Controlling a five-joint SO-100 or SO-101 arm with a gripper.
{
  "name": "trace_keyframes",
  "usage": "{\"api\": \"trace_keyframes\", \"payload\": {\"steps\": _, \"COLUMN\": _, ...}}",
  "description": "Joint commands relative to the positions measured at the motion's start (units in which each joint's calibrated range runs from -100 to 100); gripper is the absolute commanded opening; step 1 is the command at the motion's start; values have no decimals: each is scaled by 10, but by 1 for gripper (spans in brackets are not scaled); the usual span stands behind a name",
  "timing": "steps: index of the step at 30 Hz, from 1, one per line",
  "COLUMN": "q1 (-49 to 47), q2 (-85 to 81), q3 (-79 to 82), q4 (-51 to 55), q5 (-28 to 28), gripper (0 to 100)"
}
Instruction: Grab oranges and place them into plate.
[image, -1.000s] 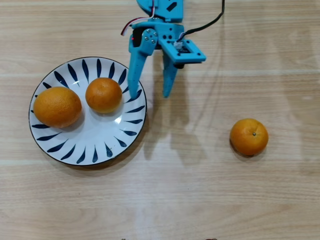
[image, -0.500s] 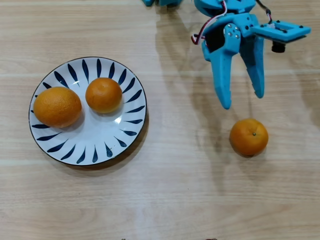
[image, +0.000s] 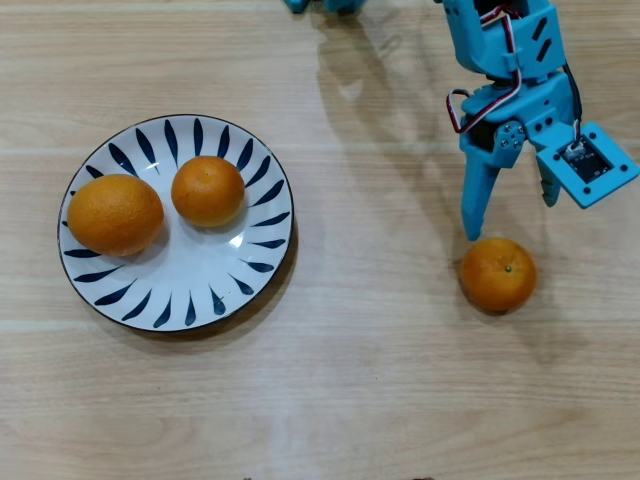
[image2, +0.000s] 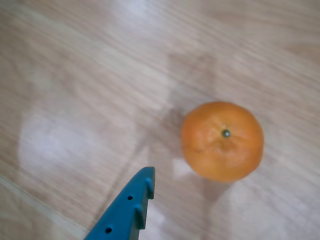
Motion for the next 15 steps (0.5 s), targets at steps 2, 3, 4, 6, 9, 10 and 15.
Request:
{"api": "trace_keyframes", "payload": {"steps": 2, "q1": -8, "q2": 34, "q3": -38, "q4": -35, "q5": -11, "gripper": 40}}
{"api": "trace_keyframes", "payload": {"steps": 3, "q1": -5, "q2": 44, "q3": -36, "q4": -56, "q5": -10, "gripper": 40}}
{"api": "trace_keyframes", "payload": {"steps": 4, "q1": -4, "q2": 55, "q3": -35, "q4": -75, "q5": -10, "gripper": 40}}
{"api": "trace_keyframes", "payload": {"steps": 6, "q1": -3, "q2": 78, "q3": -35, "q4": -103, "q5": -10, "gripper": 40}}
{"api": "trace_keyframes", "payload": {"steps": 9, "q1": 4, "q2": 109, "q3": -39, "q4": -126, "q5": -10, "gripper": 40}}
{"api": "trace_keyframes", "payload": {"steps": 10, "q1": 7, "q2": 118, "q3": -39, "q4": -130, "q5": -9, "gripper": 40}}
{"api": "trace_keyframes", "payload": {"steps": 15, "q1": 16, "q2": 153, "q3": -41, "q4": -133, "q5": -8, "gripper": 40}}
